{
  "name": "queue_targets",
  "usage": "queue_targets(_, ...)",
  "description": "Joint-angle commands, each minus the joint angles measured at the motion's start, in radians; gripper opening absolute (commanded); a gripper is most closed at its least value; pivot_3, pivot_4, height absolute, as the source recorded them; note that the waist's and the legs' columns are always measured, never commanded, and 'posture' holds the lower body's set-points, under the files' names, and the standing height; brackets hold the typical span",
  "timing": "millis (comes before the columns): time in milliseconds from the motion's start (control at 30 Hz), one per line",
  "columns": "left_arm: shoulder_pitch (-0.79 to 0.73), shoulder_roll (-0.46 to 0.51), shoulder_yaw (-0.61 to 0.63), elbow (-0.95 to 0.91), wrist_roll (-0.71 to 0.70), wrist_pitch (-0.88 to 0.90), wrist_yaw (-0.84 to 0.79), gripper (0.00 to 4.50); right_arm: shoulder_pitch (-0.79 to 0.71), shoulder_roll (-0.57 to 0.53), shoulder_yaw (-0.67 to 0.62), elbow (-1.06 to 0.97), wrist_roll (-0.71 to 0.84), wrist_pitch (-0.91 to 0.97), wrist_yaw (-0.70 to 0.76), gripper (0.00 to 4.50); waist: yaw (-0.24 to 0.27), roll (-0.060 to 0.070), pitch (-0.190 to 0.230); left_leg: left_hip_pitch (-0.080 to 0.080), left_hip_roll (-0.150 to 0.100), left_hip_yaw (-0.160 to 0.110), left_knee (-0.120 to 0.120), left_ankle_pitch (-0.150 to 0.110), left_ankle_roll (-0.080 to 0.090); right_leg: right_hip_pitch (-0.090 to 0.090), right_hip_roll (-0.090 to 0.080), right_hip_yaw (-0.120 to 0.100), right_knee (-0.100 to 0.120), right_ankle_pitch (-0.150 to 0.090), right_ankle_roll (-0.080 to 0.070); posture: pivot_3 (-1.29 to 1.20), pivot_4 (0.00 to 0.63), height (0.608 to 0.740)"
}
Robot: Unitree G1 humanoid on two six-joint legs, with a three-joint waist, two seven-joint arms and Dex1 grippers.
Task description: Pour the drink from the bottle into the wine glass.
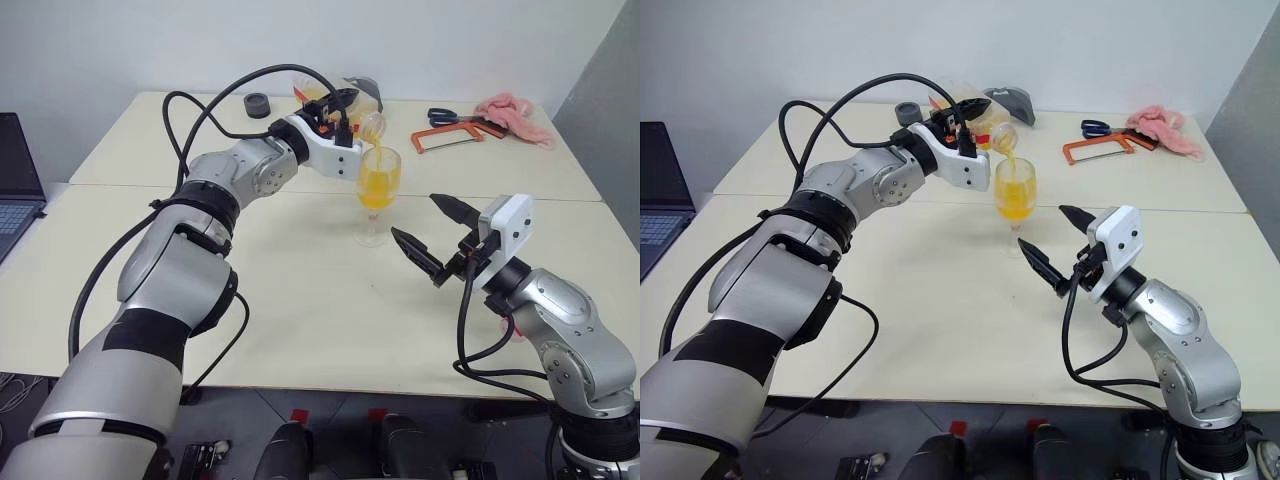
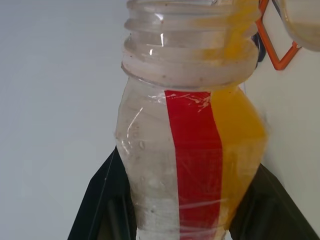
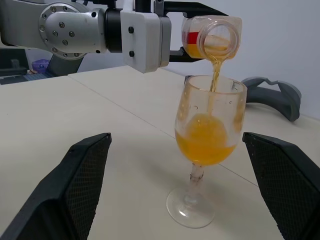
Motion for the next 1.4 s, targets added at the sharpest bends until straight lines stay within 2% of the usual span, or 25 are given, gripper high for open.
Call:
queue_targets(33,-0.049,0.014,-0.005,-0.018,0.0,-0.001,0.026,1.76,-0.008,0.003,-0.008,-0.037,0.01,-0.009,-0.006,4.5,0.0,0.0,0.0,0.0,0.0,0.0,0.001,0.0,0.0,0.0,0.0,0.0,0.001,0.0,0.0,0.0,0.15,0.74)
queue_targets(833,-0.048,0.012,0.0,-0.013,-0.009,0.013,0.017,1.76,-0.006,0.006,-0.003,-0.04,0.012,-0.006,-0.005,4.5,0.0,0.0,0.0,0.0,0.0,0.0,0.006,0.0,0.0,0.0,0.0,0.0,0.005,0.0,0.0,0.0,0.15,0.74)
queue_targets(1200,0.015,-0.022,0.113,-0.017,-0.175,0.042,-0.129,1.76,-0.01,0.0,0.004,-0.047,-0.001,-0.013,-0.004,4.5,-0.001,0.0,0.0,0.0,0.0,0.0,0.006,0.0,0.0,0.0,0.0,0.0,0.005,0.0,0.0,0.0,0.15,0.74)
queue_targets(1400,0.069,-0.073,0.26,-0.04,-0.375,0.058,-0.321,1.76,-0.022,-0.016,0.032,-0.052,-0.04,-0.035,0.005,4.5,-0.001,0.0,0.0,0.0,0.0,0.0,0.006,0.0,0.0,0.0,0.0,0.0,0.005,0.0,0.0,0.0,0.15,0.74)
